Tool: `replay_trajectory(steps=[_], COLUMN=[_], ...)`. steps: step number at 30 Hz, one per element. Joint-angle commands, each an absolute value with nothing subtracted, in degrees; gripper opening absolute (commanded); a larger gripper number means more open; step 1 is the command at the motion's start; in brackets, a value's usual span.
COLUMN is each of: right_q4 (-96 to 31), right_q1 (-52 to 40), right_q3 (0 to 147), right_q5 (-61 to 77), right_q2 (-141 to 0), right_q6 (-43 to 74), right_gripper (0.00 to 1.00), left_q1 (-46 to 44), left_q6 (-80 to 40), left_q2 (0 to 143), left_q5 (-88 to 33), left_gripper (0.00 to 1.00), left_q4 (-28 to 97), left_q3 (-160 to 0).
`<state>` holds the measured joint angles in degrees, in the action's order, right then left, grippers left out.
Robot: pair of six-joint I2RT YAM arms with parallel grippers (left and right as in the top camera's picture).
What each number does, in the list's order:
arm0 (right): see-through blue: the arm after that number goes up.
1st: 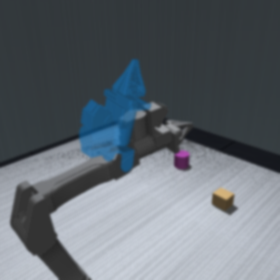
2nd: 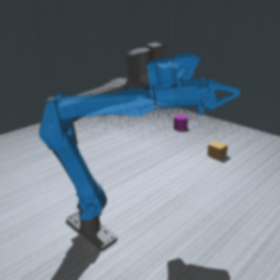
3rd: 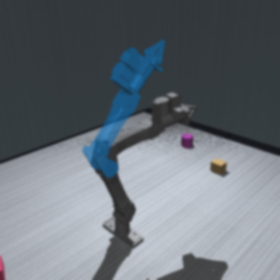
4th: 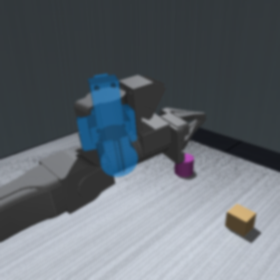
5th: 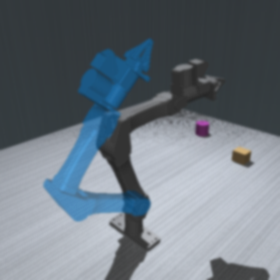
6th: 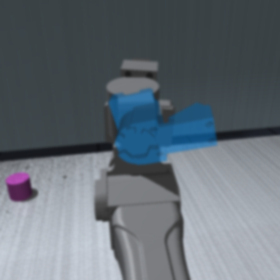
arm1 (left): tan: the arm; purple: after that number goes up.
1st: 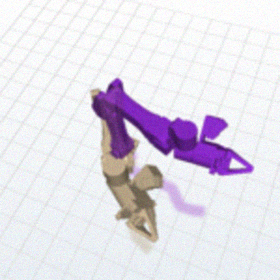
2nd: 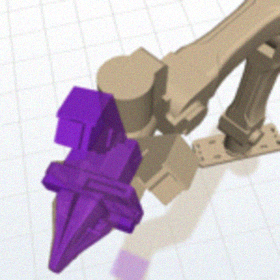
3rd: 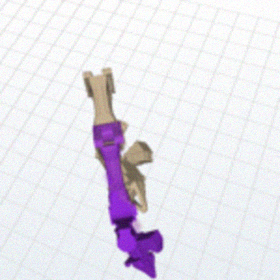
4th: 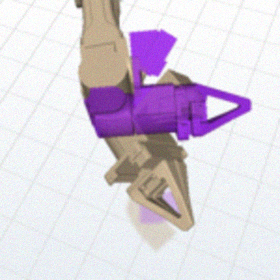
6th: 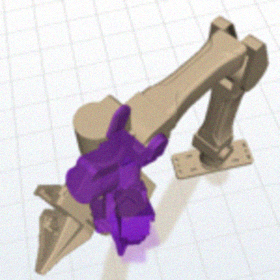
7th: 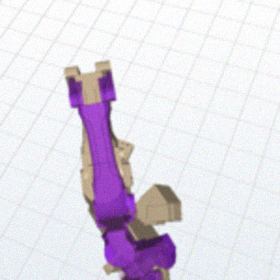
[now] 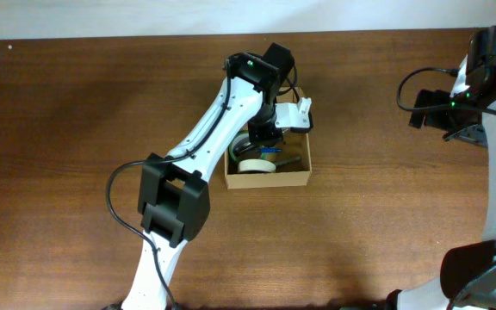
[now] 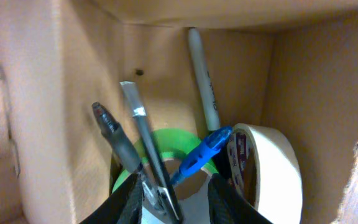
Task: Pack container
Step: 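Carry the black pen right into the box and release it, then bring both grippers to the box lid flaps on either side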
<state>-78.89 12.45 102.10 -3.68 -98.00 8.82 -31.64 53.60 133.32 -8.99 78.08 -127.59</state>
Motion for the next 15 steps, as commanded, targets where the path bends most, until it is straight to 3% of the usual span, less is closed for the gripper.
replay_trajectory(steps=[1, 7, 11, 15], right_q4=[-78.8, -78.8, -77.3, -73.4], right_q1=[12.8, 12.8, 12.8, 12.8], right_q3=[102.1, 102.1, 102.1, 102.1], right_q5=[-3.6, -3.6, -3.6, 0.5], right_q2=[-98.1, -98.1, -98.1, -98.1], right_q6=[8.9, 8.9, 8.9, 10.0], right_gripper=[0.99, 0.99, 0.99, 0.99], left_q1=[-31.0, -26.2, -16.4, -1.9], left_q6=[43.0, 35.8, 28.0, 4.3], left_q2=[123.2, 106.9, 99.2, 97.7], left_q5=[-4.4, -1.4, -1.1, 2.0], left_gripper=[0.34, 0.34, 0.33, 0.33], left_q4=[75.4, 71.2, 68.4, 66.7], left_q3=[-127.5, -127.4, -127.4, -126.7])
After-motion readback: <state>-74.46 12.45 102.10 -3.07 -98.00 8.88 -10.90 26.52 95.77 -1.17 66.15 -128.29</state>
